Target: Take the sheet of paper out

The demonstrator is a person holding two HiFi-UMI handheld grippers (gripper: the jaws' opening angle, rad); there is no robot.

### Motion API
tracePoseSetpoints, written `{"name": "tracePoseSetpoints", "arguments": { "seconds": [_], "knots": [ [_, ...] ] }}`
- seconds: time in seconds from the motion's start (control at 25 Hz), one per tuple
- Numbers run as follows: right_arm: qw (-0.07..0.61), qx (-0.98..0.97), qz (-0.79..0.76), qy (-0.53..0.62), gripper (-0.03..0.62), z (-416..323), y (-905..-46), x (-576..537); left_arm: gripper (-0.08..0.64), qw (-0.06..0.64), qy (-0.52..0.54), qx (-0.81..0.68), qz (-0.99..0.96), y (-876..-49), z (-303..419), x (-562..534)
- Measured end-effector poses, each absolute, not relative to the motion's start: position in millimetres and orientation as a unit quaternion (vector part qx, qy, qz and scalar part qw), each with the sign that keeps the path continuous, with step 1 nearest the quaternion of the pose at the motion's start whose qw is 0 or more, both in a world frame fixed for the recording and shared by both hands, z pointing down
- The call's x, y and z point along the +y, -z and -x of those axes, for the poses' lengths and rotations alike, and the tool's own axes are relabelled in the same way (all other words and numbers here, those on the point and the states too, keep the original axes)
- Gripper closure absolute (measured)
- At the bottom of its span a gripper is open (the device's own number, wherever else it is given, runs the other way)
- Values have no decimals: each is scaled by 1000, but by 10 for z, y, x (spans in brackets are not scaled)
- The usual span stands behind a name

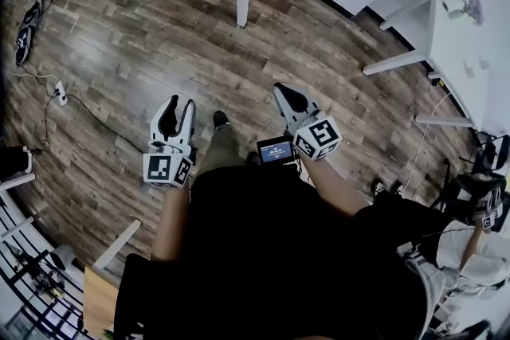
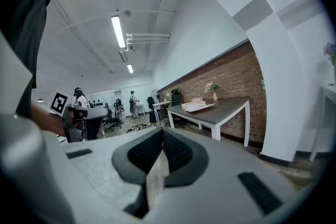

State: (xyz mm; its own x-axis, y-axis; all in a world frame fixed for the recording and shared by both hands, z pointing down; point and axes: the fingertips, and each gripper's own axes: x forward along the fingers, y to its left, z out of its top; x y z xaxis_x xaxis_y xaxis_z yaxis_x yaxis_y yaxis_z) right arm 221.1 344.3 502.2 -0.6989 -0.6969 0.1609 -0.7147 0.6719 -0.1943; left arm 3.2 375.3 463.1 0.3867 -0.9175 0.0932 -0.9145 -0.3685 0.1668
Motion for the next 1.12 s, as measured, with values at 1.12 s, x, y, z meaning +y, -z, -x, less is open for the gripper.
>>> {"name": "tracePoseSetpoints", "arguments": {
  "seconds": [1.12],
  "knots": [
    [16,-910,-397,-118,588,-1064,-4943,-456,414,113,-7,-561,-820,-4701,1141,-15]
  ]
}}
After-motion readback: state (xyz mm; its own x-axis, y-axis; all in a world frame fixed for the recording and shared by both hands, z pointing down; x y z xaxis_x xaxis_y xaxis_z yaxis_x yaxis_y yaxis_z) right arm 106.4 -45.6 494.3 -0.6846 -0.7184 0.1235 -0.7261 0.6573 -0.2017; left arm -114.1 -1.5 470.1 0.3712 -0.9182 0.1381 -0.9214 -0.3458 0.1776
